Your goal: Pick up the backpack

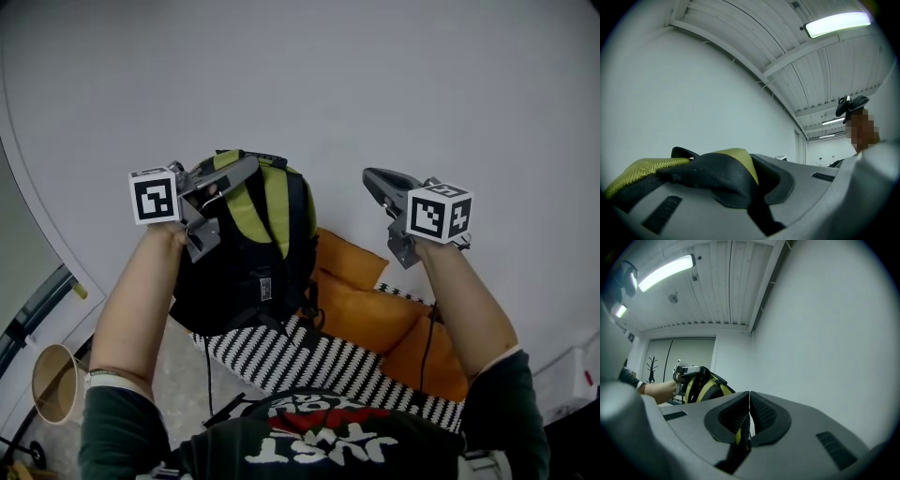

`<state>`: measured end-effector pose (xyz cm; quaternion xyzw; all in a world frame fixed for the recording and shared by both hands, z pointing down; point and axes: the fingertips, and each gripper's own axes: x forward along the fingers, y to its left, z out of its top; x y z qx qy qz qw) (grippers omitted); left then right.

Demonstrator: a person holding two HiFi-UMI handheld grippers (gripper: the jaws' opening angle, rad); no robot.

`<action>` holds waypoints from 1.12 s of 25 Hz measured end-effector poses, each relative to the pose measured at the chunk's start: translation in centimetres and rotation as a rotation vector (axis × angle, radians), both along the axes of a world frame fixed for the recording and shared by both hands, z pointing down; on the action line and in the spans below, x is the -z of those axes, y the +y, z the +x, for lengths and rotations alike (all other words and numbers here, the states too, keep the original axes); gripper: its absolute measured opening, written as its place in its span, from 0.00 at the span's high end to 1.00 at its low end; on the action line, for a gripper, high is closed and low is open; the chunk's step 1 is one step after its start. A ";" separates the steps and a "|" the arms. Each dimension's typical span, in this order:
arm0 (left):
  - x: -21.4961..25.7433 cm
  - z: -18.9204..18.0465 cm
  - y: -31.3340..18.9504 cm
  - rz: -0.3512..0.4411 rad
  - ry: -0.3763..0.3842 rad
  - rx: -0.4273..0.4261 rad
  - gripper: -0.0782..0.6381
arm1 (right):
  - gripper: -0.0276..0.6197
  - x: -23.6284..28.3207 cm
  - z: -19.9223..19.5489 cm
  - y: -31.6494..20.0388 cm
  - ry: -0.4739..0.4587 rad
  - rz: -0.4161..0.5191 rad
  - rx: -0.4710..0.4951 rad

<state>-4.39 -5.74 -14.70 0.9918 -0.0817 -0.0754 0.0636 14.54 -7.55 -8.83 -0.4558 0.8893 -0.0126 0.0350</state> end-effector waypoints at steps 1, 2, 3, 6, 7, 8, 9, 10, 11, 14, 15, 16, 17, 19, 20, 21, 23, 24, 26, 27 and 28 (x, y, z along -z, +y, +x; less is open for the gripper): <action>-0.1 0.0 -0.1 -0.003 0.002 0.001 0.86 | 0.91 0.0 0.0 -0.1 0.000 0.001 0.002; -0.1 -0.1 -0.2 -0.005 0.005 0.002 0.86 | 0.91 -0.1 0.0 -0.1 0.000 0.002 0.003; -0.1 -0.1 -0.1 -0.006 0.009 -0.001 0.86 | 0.91 -0.2 0.0 -0.2 0.000 0.003 0.005; 0.0 0.0 0.0 -0.010 0.022 -0.014 0.86 | 0.91 -0.3 0.0 -0.4 0.000 0.004 0.007; 0.0 0.0 0.0 -0.009 0.024 -0.015 0.86 | 0.91 -0.4 -0.1 -0.5 -0.001 0.003 0.008; 0.0 0.0 -0.1 -0.009 0.026 -0.015 0.86 | 0.91 -0.4 -0.1 -0.6 -0.002 0.003 0.009; 0.0 -0.1 -0.1 -0.007 0.026 -0.013 0.86 | 0.91 -0.4 -0.2 -0.6 -0.003 0.003 0.010; 0.0 -0.1 -0.2 -0.004 0.023 -0.009 0.86 | 0.91 -0.4 -0.2 -0.7 -0.003 0.003 0.011; 0.0 -0.1 -0.2 -0.003 0.022 -0.008 0.86 | 0.91 -0.3 -0.3 -0.7 -0.002 0.003 0.010; 0.0 0.0 0.0 -0.002 0.016 -0.010 0.86 | 0.91 -0.1 -0.4 -0.5 0.003 0.005 0.007; 0.0 0.0 0.0 0.001 0.012 -0.005 0.86 | 0.91 0.0 -0.4 -0.5 0.003 0.006 0.006; 0.1 0.0 0.0 0.005 0.008 0.002 0.86 | 0.91 0.1 -0.3 -0.4 0.002 0.006 0.004; 0.1 -0.1 0.0 0.008 0.005 0.006 0.86 | 0.91 0.2 -0.3 -0.4 0.001 0.006 0.003; 0.1 0.0 0.0 0.009 0.001 0.011 0.86 | 0.91 0.1 -0.1 -0.3 0.002 0.005 0.000; 0.1 0.0 0.1 0.010 -0.001 0.013 0.86 | 0.91 0.1 0.0 -0.2 0.002 0.005 -0.001; 0.2 0.0 0.1 0.012 -0.001 0.014 0.86 | 0.91 0.0 0.1 -0.1 0.002 0.005 -0.002; 0.2 0.0 0.2 0.016 -0.001 0.013 0.86 | 0.91 -0.1 0.2 -0.1 0.001 0.005 -0.002; 0.2 0.0 0.2 0.017 0.000 0.012 0.86 | 0.91 -0.2 0.1 -0.1 0.001 0.005 -0.001; 0.2 0.0 0.3 0.016 0.003 0.007 0.86 | 0.91 -0.4 0.1 -0.1 0.005 0.003 0.002; 0.2 0.0 0.3 0.018 0.003 0.007 0.86 | 0.91 -0.5 0.0 -0.1 0.010 0.003 0.001; 0.2 0.0 0.3 0.020 0.003 0.006 0.86 | 0.91 -0.6 0.0 -0.1 0.015 0.003 -0.002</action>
